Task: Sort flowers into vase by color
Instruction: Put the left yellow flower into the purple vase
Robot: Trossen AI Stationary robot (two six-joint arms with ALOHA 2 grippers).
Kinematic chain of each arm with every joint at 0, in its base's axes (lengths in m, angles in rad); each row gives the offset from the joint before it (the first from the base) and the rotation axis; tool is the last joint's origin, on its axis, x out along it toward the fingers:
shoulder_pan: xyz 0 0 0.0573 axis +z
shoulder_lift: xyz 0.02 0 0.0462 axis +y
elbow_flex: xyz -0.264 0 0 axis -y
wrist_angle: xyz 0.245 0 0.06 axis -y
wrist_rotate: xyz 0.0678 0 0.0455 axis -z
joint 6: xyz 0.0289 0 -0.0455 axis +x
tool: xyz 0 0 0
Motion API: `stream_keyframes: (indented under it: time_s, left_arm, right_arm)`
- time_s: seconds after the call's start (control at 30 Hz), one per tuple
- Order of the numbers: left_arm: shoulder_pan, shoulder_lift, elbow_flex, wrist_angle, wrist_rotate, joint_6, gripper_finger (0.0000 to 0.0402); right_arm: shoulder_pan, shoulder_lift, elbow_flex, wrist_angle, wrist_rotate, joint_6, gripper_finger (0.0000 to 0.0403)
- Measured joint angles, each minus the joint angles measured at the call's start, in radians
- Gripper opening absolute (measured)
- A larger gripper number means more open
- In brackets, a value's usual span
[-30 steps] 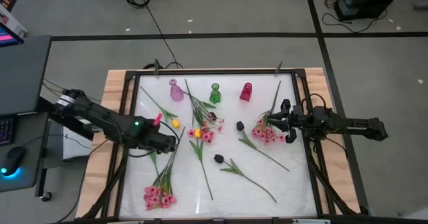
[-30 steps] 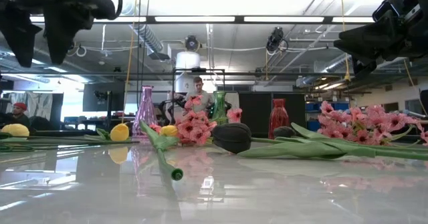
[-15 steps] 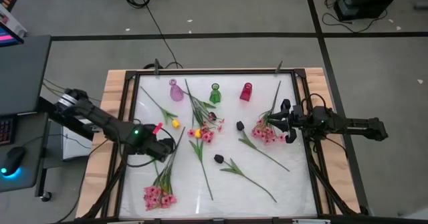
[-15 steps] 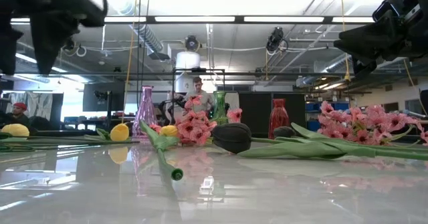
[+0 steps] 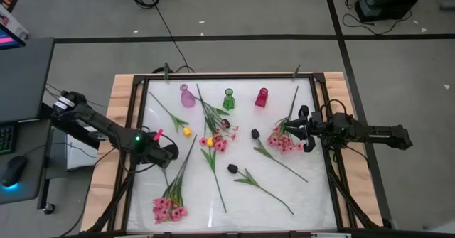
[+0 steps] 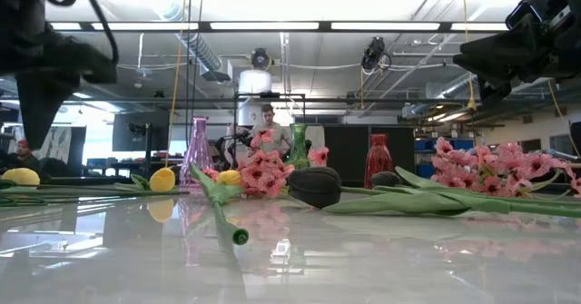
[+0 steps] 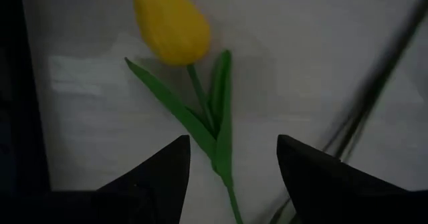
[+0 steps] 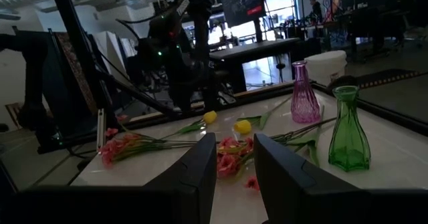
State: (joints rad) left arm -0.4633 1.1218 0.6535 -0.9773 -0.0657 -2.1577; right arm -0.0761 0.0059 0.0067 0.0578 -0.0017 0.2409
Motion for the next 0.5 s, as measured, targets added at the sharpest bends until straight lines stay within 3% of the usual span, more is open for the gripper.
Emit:
stream_keyframes:
  time_s: [0.23,0.5]
  left_arm:
    - [0.000,-0.005,-0.118,0.116,0.083,-0.044,0.0229]
    - [0.000,-0.005,-0.164,0.151,0.078,-0.136,0.0229]
  right_arm:
    - [0.000,0.000,0.000,0.000,0.000,0.000,0.0110]
    - [0.000,0.000,0.000,0.000,0.000,0.000,0.0110]
